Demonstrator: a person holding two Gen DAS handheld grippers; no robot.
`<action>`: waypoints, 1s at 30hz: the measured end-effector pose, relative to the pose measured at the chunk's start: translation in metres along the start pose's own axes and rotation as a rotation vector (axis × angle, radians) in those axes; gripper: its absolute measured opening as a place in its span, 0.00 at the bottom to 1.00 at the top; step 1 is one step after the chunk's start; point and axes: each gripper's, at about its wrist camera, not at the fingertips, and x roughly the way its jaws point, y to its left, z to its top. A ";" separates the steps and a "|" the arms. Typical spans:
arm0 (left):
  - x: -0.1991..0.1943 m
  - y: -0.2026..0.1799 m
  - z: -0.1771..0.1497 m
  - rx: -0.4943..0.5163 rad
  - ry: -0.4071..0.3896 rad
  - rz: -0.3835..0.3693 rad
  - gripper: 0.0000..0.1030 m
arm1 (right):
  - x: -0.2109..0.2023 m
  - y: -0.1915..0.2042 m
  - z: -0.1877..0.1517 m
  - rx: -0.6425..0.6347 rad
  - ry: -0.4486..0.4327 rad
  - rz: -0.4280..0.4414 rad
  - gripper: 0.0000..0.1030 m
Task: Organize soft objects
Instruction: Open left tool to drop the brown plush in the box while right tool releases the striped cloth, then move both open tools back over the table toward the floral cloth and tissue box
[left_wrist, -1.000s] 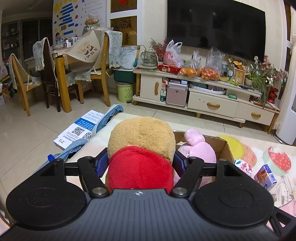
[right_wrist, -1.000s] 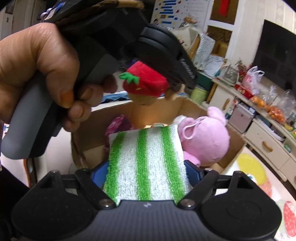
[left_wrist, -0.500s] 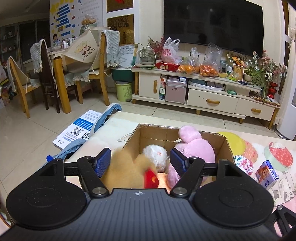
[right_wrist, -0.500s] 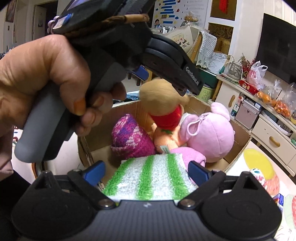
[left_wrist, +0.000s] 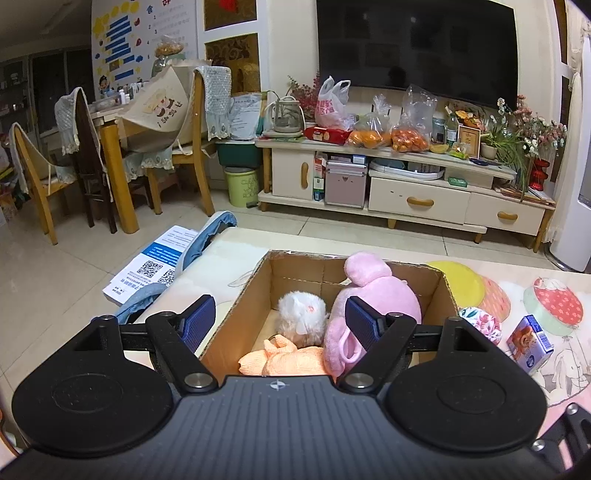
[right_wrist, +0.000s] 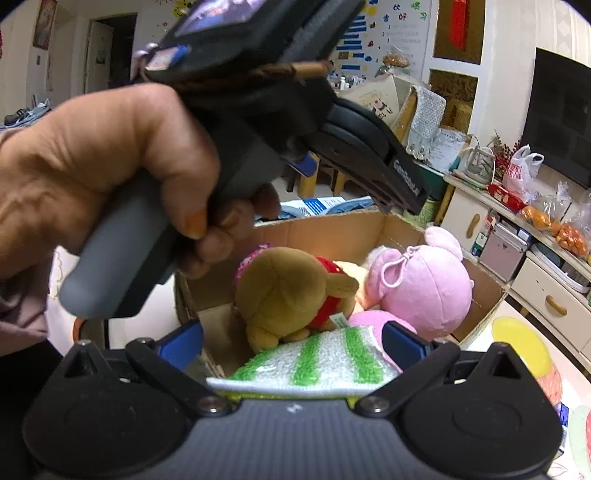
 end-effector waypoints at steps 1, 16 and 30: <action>0.000 0.000 -0.001 0.003 0.001 -0.001 0.95 | -0.002 0.000 -0.001 -0.003 -0.003 -0.007 0.99; -0.002 -0.014 -0.004 0.051 -0.003 -0.030 0.97 | -0.038 -0.020 -0.018 0.121 -0.066 -0.110 0.99; -0.001 -0.022 -0.007 0.108 -0.004 -0.065 0.97 | -0.056 -0.047 -0.041 0.251 -0.067 -0.207 0.99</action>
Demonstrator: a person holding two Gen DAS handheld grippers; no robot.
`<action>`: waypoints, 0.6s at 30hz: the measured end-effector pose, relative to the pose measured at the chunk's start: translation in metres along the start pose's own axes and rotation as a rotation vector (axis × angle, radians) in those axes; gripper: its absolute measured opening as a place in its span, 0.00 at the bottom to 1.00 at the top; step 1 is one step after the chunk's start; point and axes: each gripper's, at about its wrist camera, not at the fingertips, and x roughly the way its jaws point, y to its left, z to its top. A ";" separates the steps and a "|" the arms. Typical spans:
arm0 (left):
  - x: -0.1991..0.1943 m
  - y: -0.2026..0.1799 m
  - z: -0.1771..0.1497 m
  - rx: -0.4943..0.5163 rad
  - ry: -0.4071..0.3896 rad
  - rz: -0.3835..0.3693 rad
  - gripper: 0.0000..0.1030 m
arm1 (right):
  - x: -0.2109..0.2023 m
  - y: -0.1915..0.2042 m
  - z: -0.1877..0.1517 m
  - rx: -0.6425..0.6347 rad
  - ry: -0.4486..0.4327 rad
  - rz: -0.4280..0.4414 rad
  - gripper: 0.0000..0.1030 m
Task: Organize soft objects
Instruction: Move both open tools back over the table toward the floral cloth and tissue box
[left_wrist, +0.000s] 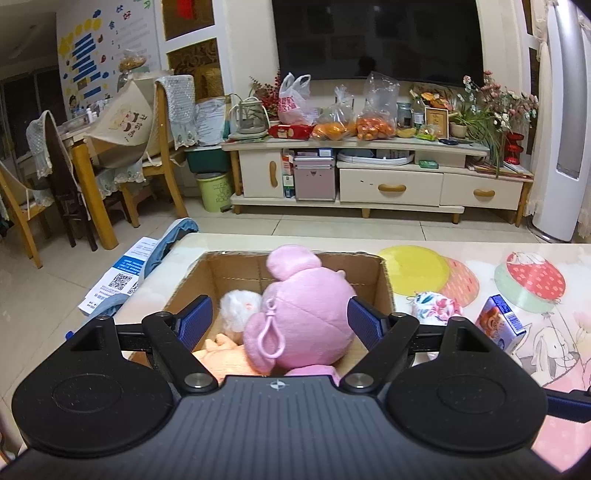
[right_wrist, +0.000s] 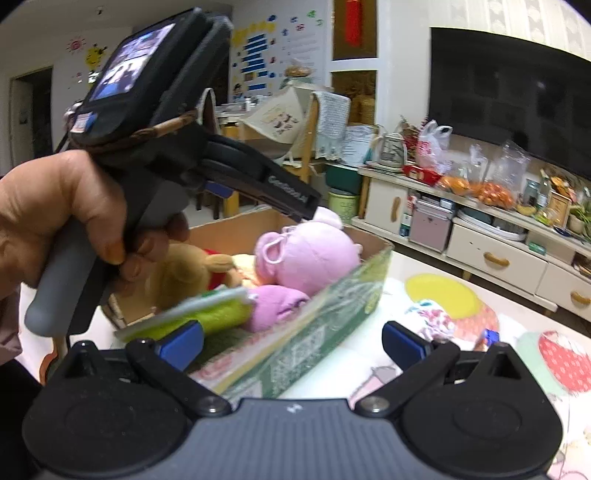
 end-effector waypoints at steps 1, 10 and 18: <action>0.000 0.001 0.000 0.004 0.000 -0.003 0.97 | -0.001 -0.002 -0.001 0.007 -0.001 -0.007 0.99; 0.000 0.000 -0.002 0.042 -0.001 -0.033 0.98 | -0.004 -0.024 -0.009 0.082 0.005 -0.076 0.99; 0.002 0.000 -0.005 0.076 0.003 -0.053 0.98 | -0.009 -0.042 -0.018 0.128 0.005 -0.114 0.99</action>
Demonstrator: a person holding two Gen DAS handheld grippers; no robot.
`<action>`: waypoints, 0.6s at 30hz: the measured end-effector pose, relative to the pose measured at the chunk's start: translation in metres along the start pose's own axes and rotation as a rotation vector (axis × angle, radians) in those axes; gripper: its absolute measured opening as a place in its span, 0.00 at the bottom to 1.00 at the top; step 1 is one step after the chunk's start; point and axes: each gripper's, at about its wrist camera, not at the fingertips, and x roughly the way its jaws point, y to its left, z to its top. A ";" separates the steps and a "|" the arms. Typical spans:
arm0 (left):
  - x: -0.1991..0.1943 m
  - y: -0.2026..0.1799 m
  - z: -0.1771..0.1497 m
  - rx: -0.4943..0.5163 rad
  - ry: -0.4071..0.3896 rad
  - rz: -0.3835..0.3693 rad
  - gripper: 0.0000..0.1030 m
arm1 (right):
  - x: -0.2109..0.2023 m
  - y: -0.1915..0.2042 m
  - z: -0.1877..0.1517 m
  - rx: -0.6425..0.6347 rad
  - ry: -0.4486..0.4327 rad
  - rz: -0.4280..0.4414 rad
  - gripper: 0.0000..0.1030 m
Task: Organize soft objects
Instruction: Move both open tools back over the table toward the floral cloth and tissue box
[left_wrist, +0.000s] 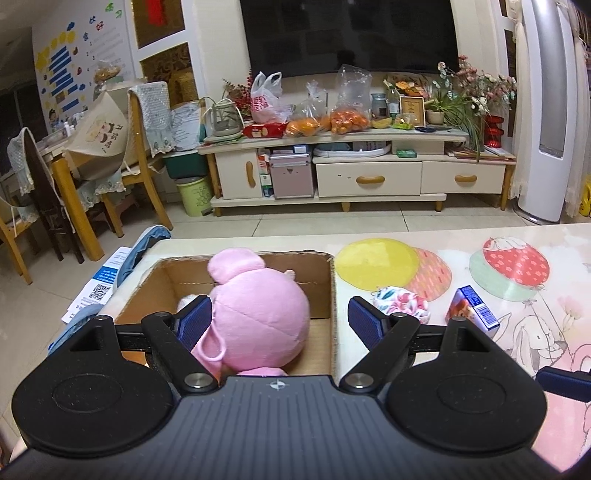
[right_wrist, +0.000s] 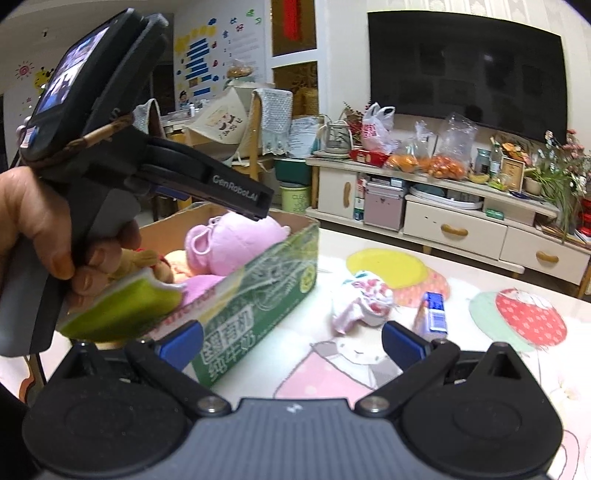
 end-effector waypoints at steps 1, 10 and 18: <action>0.000 0.000 0.000 0.004 0.000 -0.002 0.98 | -0.001 -0.003 -0.001 0.005 -0.001 -0.003 0.99; 0.000 -0.001 -0.003 0.040 0.008 -0.024 0.99 | -0.002 -0.028 -0.008 0.061 -0.004 -0.047 0.99; 0.002 -0.002 -0.003 0.065 -0.001 -0.044 1.00 | 0.000 -0.051 -0.016 0.117 -0.011 -0.085 0.99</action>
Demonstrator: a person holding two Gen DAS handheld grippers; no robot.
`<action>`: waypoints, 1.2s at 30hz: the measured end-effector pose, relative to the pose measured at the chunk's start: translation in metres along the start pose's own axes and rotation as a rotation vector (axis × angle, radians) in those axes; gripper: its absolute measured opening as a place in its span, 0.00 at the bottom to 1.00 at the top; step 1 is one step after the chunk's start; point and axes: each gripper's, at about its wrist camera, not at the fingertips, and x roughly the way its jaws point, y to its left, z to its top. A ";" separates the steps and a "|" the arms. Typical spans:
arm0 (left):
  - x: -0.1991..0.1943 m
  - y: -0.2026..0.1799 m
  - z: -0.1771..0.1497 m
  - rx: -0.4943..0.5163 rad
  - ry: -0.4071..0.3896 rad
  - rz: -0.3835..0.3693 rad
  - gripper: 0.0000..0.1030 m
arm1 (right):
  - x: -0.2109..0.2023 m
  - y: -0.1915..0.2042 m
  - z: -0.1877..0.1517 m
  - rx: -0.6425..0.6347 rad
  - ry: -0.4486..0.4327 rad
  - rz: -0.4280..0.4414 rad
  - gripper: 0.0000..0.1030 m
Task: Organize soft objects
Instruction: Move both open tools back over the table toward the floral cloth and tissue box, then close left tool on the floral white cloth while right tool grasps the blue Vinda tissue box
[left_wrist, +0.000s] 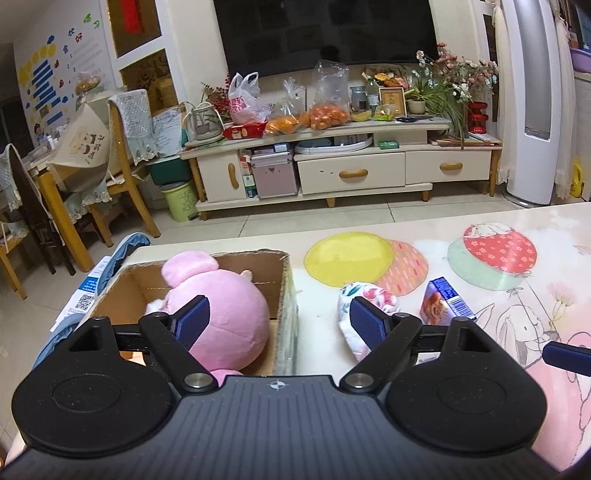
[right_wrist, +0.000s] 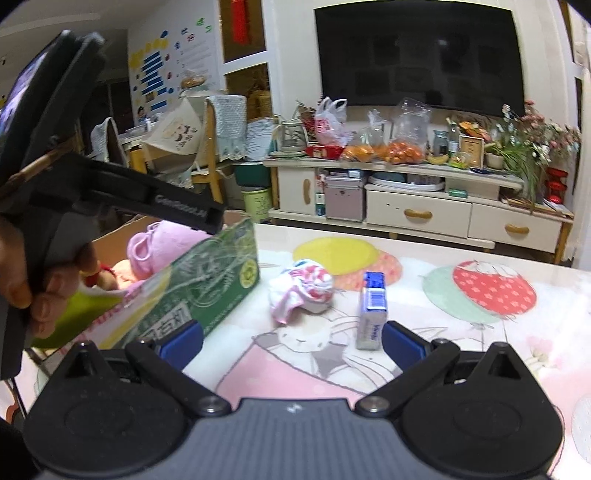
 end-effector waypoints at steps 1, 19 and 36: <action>0.001 0.000 0.000 0.002 -0.001 -0.004 1.00 | 0.001 -0.003 -0.001 0.006 -0.001 -0.005 0.99; 0.001 0.004 -0.004 0.012 -0.013 -0.044 1.00 | 0.025 -0.054 -0.017 0.090 -0.041 -0.141 0.98; 0.004 -0.006 -0.005 -0.032 0.008 -0.070 1.00 | 0.090 -0.067 -0.006 0.088 -0.025 -0.115 0.73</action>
